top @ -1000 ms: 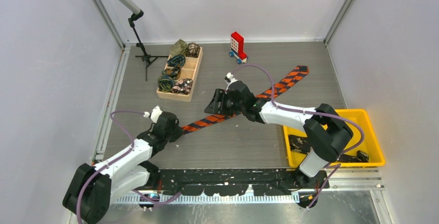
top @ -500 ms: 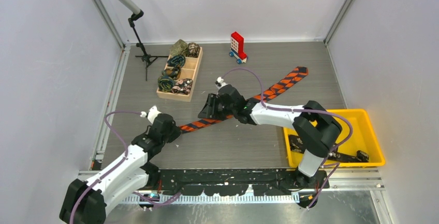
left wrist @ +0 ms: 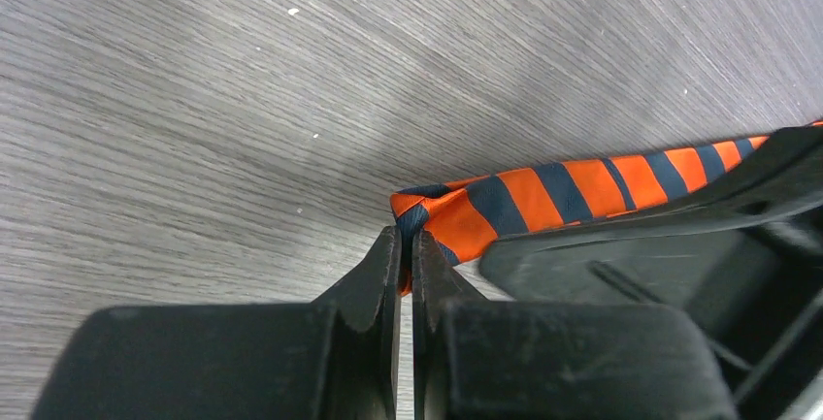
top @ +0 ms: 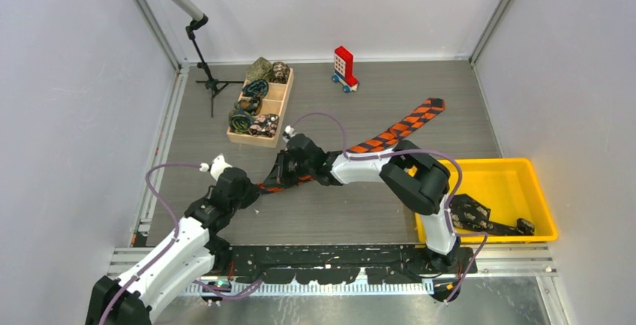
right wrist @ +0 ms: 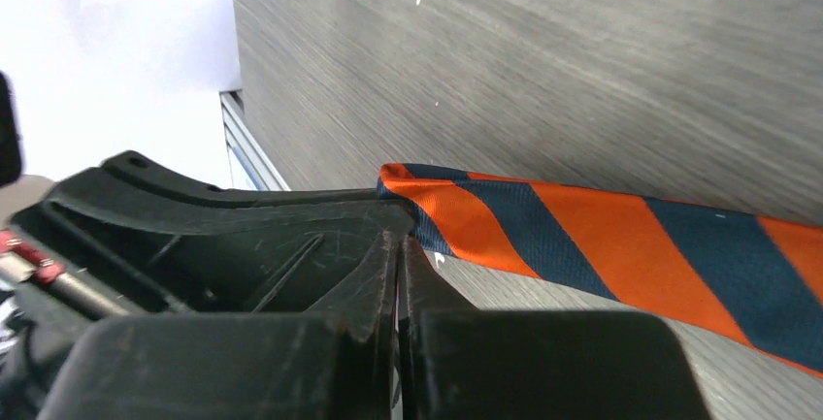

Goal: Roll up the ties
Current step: Roll the tie at the center of the board.

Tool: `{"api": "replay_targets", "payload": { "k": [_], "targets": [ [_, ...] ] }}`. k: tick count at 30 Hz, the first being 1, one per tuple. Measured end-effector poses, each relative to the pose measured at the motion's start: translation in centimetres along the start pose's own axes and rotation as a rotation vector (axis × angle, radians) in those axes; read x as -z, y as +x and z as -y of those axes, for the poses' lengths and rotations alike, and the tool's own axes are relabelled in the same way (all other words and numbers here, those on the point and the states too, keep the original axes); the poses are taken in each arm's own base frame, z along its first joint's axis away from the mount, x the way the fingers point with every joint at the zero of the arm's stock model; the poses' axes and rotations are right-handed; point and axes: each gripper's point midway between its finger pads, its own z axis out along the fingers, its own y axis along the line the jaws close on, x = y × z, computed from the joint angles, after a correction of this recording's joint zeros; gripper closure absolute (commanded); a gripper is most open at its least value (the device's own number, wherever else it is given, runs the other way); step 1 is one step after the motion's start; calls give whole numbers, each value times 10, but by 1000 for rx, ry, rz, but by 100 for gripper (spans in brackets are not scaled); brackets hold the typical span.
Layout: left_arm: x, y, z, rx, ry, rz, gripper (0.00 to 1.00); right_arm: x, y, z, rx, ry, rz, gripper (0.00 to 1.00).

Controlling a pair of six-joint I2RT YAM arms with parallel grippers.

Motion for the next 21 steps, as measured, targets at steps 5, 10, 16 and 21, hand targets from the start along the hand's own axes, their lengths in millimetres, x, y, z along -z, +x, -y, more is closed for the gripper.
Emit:
{"api": "replay_targets", "payload": {
  "k": [5, 10, 16, 21],
  "targets": [
    [3, 1, -4, -6, -7, -3, 100, -16, 18, 1, 2, 3, -46, 100],
    [7, 3, -9, -10, -20, -12, 100, -24, 22, 6, 1, 11, -62, 100],
    [15, -3, -4, -5, -2, 1, 100, -27, 26, 15, -6, 38, -78, 100],
    [21, -6, -4, -6, -6, 5, 100, -27, 27, 18, 15, 65, -83, 100]
  ]
}}
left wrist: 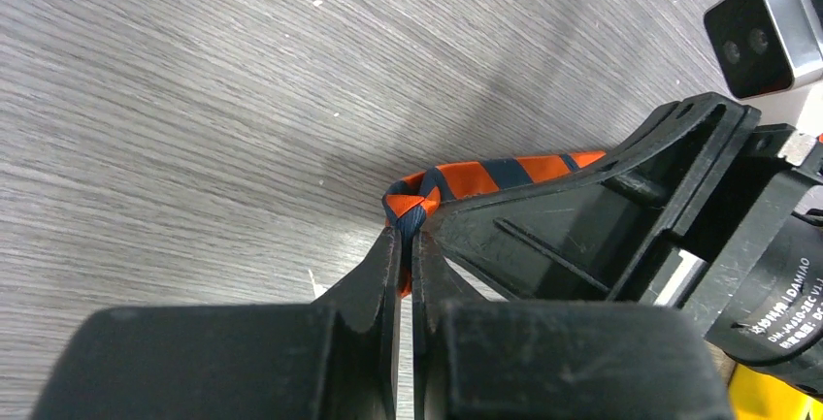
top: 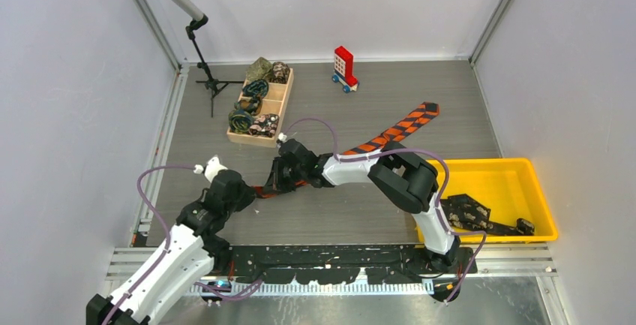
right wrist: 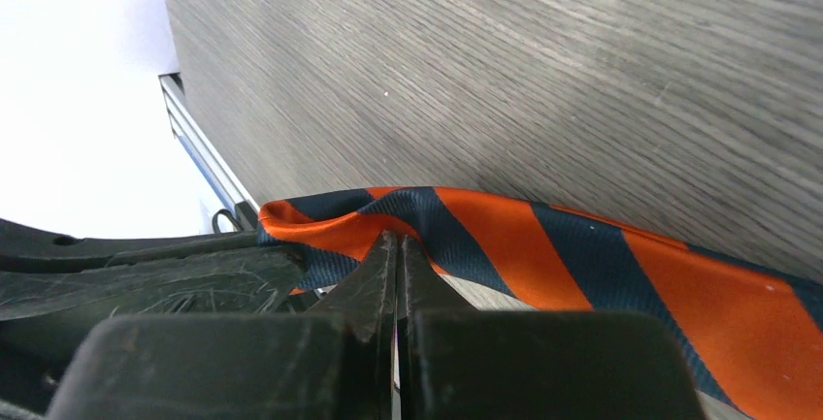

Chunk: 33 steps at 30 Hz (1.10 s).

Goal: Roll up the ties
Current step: Roll the tie at the center of the board.

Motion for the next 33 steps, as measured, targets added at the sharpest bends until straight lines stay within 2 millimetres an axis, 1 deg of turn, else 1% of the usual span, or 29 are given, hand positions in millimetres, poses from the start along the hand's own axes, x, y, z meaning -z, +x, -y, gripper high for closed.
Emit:
{"api": "replay_targets", "payload": {
  "k": [4, 8, 16, 22, 27, 33],
  "targets": [
    [3, 0, -1, 0, 2, 2, 100, 0, 2, 1, 25, 24, -3, 100],
    [5, 1, -4, -3, -6, -4, 100, -1, 5, -3, 48, 34, -10, 100],
    [13, -6, 1, -2, 5, 6, 100, -1, 4, -19, 74, 22, -12, 100],
    [18, -9, 2, -11, -4, 7, 100, -9, 7, -27, 90, 13, -22, 100],
    [21, -11, 0, -28, -15, 9, 100, -15, 13, -26, 97, 19, -36, 100],
    [22, -12, 0, -31, -18, 7, 100, -16, 14, -25, 99, 16, -45, 100]
  ]
}}
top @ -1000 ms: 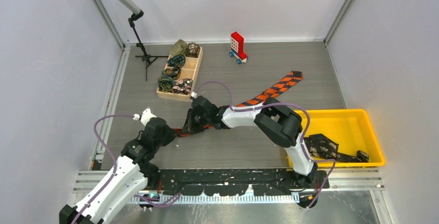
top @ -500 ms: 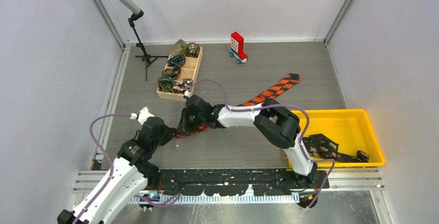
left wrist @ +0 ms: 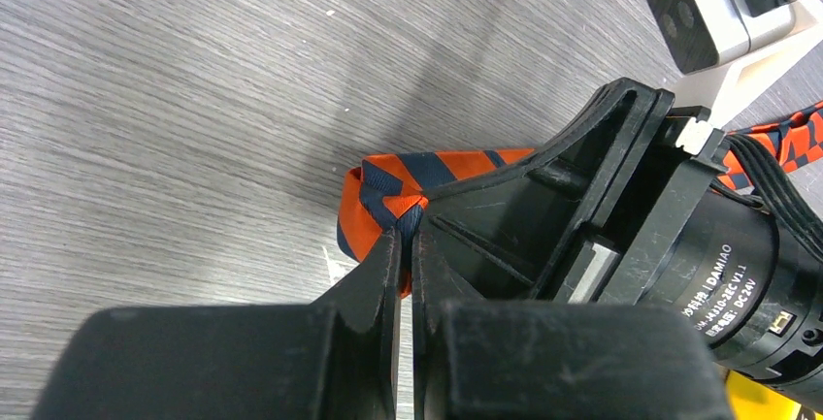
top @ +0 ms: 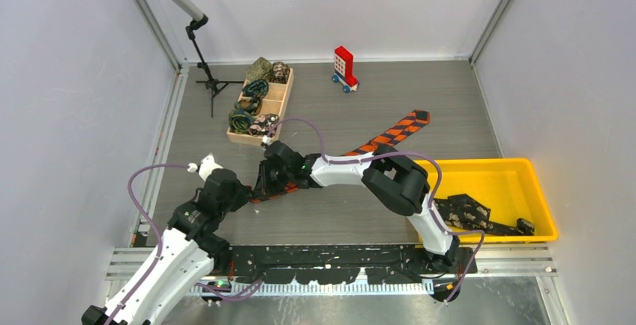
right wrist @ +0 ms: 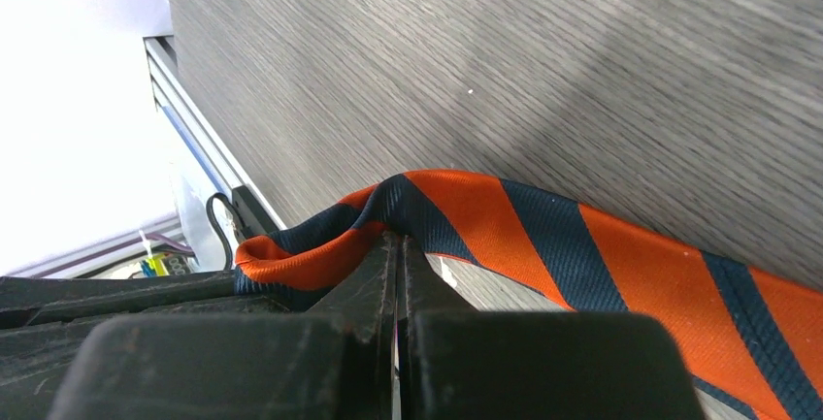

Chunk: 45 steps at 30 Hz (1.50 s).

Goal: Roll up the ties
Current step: Roll the tie at the center of the board.

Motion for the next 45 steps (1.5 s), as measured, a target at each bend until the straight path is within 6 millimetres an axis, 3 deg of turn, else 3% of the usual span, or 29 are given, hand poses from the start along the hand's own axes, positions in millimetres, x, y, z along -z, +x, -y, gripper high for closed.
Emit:
{"api": "replay_targets", "payload": {
  "k": [12, 21, 25, 35, 45],
  "targets": [
    [-6, 4, 2, -13, -9, -27, 100, 1, 2, -6, 38, -49, -26, 100],
    [-18, 9, 8, -37, -15, -58, 100, 7, 0, 21, 5, -43, -50, 100],
    [-24, 11, 11, -42, -18, -70, 100, 20, -3, 35, -16, -23, -51, 100],
    [-39, 17, 19, -45, -14, -98, 100, 68, -33, 43, -40, -39, 32, 100],
    [-51, 24, 16, -46, -31, -115, 100, 71, -32, 51, -53, -26, 32, 100]
  ]
}}
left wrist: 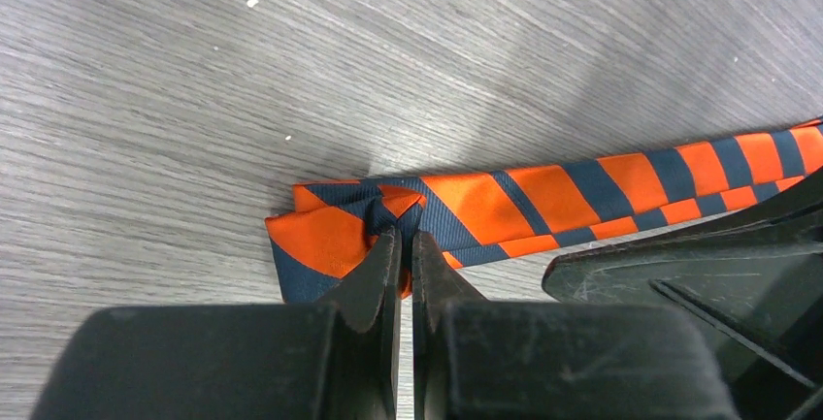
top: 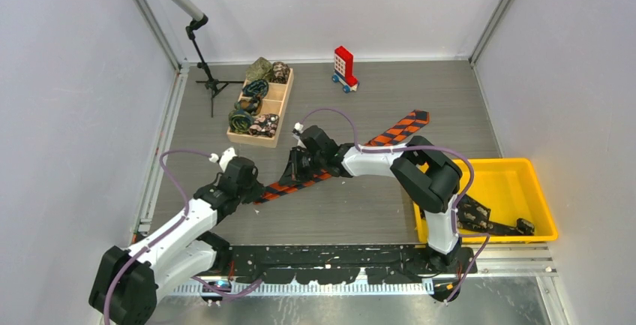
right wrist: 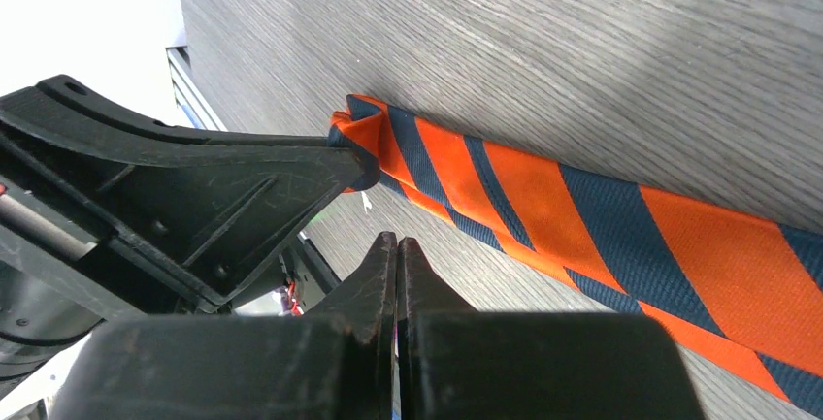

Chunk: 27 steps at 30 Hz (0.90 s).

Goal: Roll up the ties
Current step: Roll the tie at the center of the board.

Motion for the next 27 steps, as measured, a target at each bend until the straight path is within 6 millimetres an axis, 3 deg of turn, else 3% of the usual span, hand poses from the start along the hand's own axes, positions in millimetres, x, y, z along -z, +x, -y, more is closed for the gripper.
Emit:
{"api": "replay_targets", "payload": {
  "k": [4, 10, 13, 23, 27],
  "targets": [
    [-5, 6, -3, 6, 1, -10, 97, 0, 0, 0, 0, 0, 0, 100],
    [-8, 8, -1, 18, 10, -21, 65, 0, 0, 0, 0, 0, 0, 100],
    [-8, 9, 1, 25, 21, -26, 55, 0, 0, 0, 0, 0, 0, 100],
    [-6, 8, 7, 32, 53, -23, 55, 0, 0, 0, -1, 0, -1, 99],
    [0, 4, 11, 41, 80, -3, 69, 0, -2, -3, 2, -7, 0, 99]
  ]
}}
